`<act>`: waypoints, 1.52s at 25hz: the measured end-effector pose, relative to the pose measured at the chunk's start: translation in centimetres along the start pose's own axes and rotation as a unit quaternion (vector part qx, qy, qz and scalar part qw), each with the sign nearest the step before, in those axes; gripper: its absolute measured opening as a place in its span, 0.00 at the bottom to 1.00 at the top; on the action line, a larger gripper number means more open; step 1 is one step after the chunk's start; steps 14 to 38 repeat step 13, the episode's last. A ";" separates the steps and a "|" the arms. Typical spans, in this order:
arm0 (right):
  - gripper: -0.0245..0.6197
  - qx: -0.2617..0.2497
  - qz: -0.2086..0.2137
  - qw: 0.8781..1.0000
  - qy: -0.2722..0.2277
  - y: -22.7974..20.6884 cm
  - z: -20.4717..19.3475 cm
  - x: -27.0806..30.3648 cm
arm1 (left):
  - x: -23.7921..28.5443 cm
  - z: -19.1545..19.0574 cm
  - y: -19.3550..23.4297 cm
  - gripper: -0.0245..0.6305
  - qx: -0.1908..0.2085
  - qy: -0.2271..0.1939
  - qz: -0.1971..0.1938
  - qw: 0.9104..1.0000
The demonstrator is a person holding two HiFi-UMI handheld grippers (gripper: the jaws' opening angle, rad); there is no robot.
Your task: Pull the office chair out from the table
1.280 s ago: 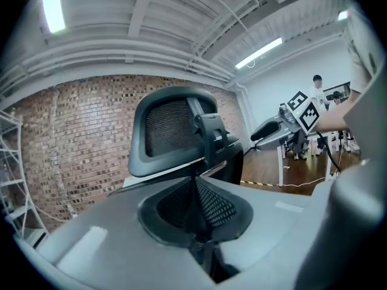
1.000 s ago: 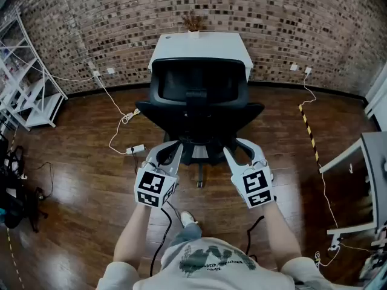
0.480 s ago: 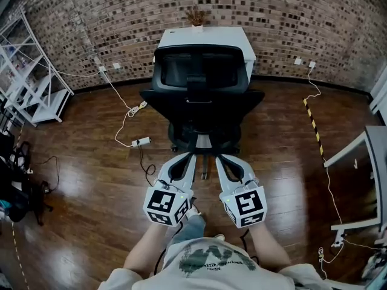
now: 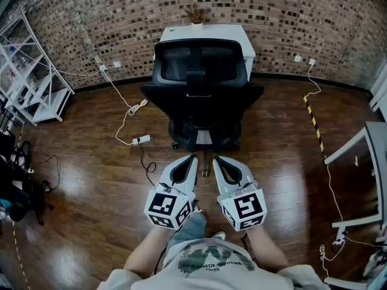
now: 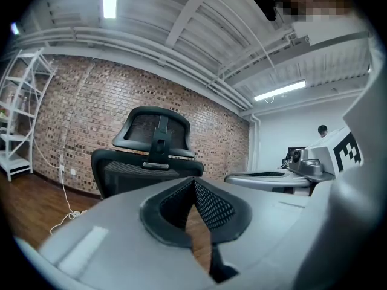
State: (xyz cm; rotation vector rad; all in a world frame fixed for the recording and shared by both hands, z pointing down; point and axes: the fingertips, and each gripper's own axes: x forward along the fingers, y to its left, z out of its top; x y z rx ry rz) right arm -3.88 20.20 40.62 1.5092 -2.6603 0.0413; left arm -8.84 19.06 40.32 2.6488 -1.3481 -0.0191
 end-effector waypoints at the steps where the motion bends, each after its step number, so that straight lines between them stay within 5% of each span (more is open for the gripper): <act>1: 0.04 0.000 0.001 1.000 0.001 0.1 0.0 0.0 | 0.0 0.1 0.0 0.06 -0.001 -0.001 -0.001 1.000; 38: 0.04 0.001 0.005 1.000 0.000 0.0 0.0 -0.5 | 0.0 0.2 -0.8 0.06 -0.005 -0.005 -0.007 1.000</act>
